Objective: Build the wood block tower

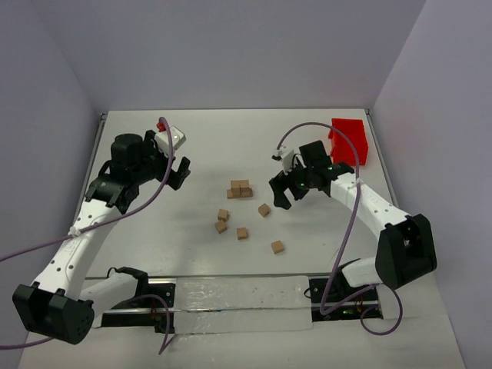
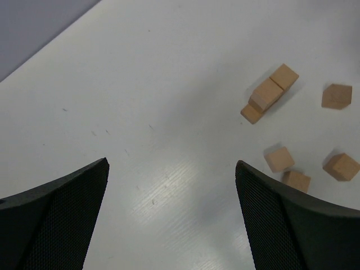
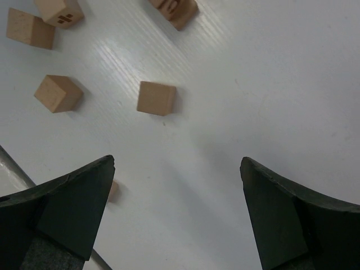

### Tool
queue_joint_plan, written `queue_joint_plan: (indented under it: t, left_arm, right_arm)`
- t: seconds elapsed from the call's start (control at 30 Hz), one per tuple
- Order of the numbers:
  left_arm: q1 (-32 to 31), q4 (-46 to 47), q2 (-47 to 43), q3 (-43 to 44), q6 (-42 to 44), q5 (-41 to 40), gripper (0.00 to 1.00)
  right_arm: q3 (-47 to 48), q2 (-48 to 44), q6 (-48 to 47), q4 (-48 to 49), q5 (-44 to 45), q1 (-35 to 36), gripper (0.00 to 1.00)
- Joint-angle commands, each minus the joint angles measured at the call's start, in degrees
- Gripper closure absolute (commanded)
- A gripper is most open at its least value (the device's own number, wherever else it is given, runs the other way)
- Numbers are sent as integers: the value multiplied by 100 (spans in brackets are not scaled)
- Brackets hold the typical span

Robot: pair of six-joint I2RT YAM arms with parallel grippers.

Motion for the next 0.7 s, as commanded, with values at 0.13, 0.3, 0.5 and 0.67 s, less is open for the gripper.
queue_joint_plan:
  t: [0.13, 0.3, 0.5, 0.67]
  left_arm:
    - [217, 612, -265, -484, -818, -210, 1]
    - [240, 787, -181, -639, -1039, -352, 2]
    - [260, 954, -49, -589, -1113, -374, 2]
    - [269, 1069, 70, -583, -1145, -339, 2]
  right_arm:
    - [142, 244, 1130, 664, 910, 991, 4]
    - [115, 722, 1327, 867, 1145, 1204, 13]
    - [141, 1073, 1379, 991, 1404, 1313, 17]
    - [168, 1324, 1358, 1119, 1454, 1357, 26]
